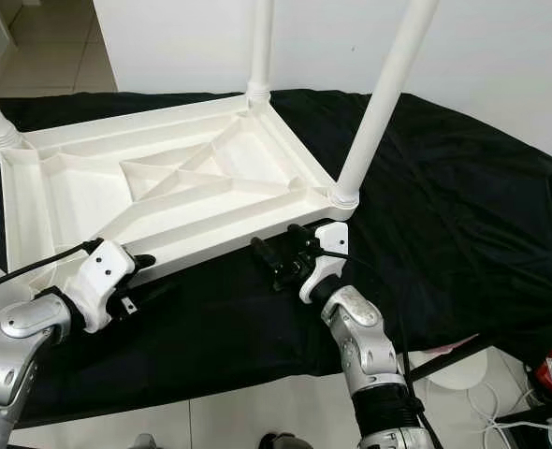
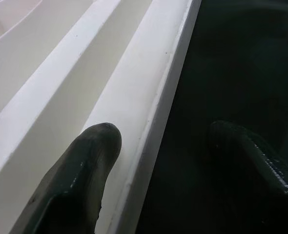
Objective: Building children table
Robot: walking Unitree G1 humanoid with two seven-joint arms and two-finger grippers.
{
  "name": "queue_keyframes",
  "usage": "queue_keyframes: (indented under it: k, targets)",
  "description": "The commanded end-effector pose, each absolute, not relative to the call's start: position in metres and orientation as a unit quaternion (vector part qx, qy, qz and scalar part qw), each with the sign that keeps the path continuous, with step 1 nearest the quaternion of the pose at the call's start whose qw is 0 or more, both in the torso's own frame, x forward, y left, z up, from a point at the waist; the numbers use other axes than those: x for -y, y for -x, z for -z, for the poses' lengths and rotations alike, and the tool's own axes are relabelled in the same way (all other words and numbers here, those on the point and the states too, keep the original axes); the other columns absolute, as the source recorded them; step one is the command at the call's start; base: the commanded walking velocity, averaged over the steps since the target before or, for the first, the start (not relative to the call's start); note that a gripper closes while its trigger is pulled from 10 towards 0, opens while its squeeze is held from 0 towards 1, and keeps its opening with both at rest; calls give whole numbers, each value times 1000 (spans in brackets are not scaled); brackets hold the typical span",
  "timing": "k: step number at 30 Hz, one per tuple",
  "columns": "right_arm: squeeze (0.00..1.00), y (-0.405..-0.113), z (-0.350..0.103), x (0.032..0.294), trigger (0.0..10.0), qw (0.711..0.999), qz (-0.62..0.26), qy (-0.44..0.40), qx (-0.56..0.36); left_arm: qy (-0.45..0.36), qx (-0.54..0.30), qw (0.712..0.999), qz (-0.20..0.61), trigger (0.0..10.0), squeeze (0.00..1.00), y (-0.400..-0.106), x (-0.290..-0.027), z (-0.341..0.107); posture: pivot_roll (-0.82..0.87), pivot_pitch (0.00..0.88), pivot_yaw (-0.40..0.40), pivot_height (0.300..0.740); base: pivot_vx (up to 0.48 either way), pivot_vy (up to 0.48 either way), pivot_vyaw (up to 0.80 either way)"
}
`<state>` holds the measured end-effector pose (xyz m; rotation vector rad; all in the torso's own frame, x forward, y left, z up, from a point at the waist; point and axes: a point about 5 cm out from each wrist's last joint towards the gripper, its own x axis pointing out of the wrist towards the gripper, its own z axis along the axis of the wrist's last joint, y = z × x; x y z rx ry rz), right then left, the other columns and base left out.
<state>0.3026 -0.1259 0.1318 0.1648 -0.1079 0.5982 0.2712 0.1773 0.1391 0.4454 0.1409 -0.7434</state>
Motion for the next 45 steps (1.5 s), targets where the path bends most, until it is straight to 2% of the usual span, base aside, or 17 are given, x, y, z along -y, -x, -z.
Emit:
queue_keyframes:
  k: [1, 5, 6, 7, 8, 10, 11, 18, 22, 28, 32, 36, 45]
  targets:
    - [0, -302, -129, 129, 10000, 953, -289, -78, 51, -225, -74, 920, 311, 10000, 0, -276, -182, -135, 120, 102, -58, 740, 0, 0, 0]
    - [0, -302, -129, 129, 10000, 954, -286, -79, 52, -237, -75, 922, 298, 10000, 0, -281, -184, -137, 115, 100, -51, 740, 0, 0, 0]
    - [0, -301, -129, 130, 10000, 954, -284, -79, 53, -231, -75, 923, 299, 9333, 0, -281, -184, -137, 114, 99, -51, 740, 0, 0, 0]
    - [0, -301, -128, 130, 10000, 954, -284, -79, 53, -227, -76, 923, 301, 9333, 0, -282, -184, -138, 114, 99, -51, 740, 0, 0, 0]
    - [0, -301, -128, 130, 10000, 955, -283, -78, 53, -220, -75, 923, 307, 1490, 0, -283, -183, -138, 114, 99, -51, 740, 0, 0, 0]
    - [0, -301, -128, 130, 10000, 955, -282, -78, 53, -216, -75, 922, 311, 1490, 0, -283, -182, -138, 114, 99, -51, 740, 0, 0, 0]
    - [0, -301, -128, 130, 10000, 955, -282, -78, 53, -216, -70, 921, 315, 0, 0, -283, -181, -139, 113, 98, -51, 740, 0, 0, 0]
    - [0, -303, -129, 131, 10000, 954, -283, -75, 55, -213, -56, 915, 338, 0, 0, -285, -168, -139, 113, 94, -54, 740, 0, 0, 0]
    - [0, -304, -130, 131, 10000, 955, -283, -73, 55, -212, -51, 904, 369, 0, 0, -283, -148, -134, 104, 86, -49, 740, 0, 0, 0]
    - [0, -304, -130, 131, 10000, 955, -282, -73, 56, -208, -46, 899, 383, 0, 0, -283, -136, -133, 100, 83, -48, 740, 0, 0, 0]
    - [0, -304, -131, 132, 10000, 956, -277, -73, 60, -191, -26, 889, 416, 0, 0, -285, -104, -135, 85, 73, -33, 740, 0, 0, 0]
    - [0, -304, -131, 132, 10000, 957, -273, -73, 62, -179, -8, 885, 429, 0, 0, -288, -87, -141, 80, 71, -26, 740, 0, 0, 0]
    - [0, -304, -131, 132, 10000, 958, -269, -77, 63, -171, 11, 872, 459, 0, 0, -285, -63, -146, 79, 78, -21, 740, 0, 0, 0]
